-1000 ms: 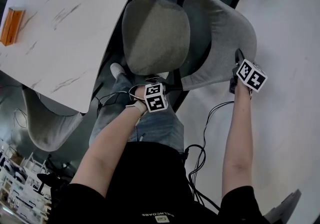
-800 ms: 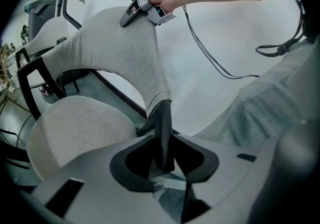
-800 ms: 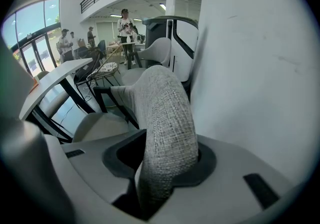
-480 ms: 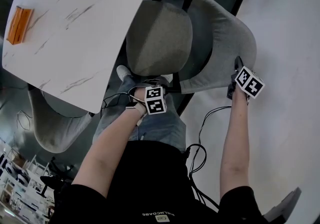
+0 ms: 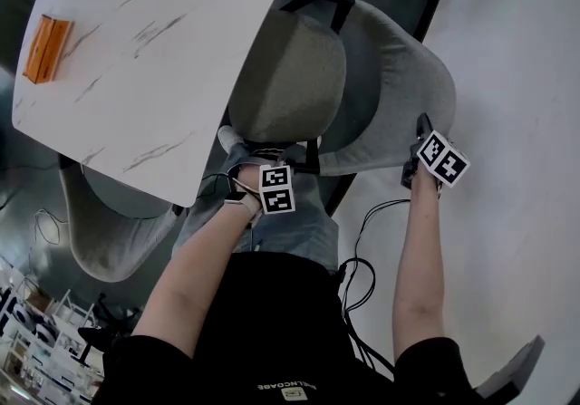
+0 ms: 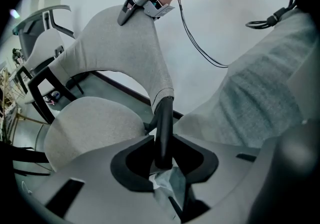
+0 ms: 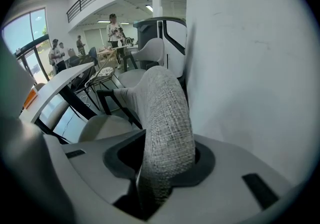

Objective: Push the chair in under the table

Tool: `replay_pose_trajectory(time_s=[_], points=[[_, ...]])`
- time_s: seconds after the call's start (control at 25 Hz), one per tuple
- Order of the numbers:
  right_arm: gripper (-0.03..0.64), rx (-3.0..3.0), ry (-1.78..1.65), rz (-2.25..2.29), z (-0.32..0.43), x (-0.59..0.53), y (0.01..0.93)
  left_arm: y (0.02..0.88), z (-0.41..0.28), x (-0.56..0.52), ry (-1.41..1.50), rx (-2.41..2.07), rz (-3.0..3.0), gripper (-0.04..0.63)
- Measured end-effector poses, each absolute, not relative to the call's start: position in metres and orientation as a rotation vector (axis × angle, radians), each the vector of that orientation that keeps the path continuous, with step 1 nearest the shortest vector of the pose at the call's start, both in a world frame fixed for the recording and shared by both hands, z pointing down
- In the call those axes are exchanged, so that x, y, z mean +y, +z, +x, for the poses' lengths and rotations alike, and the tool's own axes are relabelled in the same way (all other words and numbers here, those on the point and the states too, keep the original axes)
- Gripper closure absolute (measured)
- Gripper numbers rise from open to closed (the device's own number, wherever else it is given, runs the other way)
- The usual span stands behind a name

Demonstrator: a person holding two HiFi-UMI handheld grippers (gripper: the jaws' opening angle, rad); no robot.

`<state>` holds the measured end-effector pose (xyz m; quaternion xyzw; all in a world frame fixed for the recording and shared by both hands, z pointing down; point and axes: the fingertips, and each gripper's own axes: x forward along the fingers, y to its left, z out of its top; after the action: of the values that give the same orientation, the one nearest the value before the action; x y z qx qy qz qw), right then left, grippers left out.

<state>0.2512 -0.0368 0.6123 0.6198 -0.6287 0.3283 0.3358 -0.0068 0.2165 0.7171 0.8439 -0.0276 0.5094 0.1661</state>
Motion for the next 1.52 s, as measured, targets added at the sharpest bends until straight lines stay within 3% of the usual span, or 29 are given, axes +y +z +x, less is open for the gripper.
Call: replay_pose_trajectory(time_s=[0.44,0.84,1.52], points=[[0.489,-1.619,1.005,1.675,0.228,-0.003,0.612,0.717,-0.053,0.229,1.783,-0.079,2.385,0.495],[0.497,-1.613,1.087,1.713,0.210,0.026,0.611,0.719,-0.086,0.237,1.918,-0.090,2.313,0.494],[0.495,-1.634,1.097,1.725,0.209,0.027,0.612,0.707,-0.087,0.234,1.775,-0.124,2.241,0.493]])
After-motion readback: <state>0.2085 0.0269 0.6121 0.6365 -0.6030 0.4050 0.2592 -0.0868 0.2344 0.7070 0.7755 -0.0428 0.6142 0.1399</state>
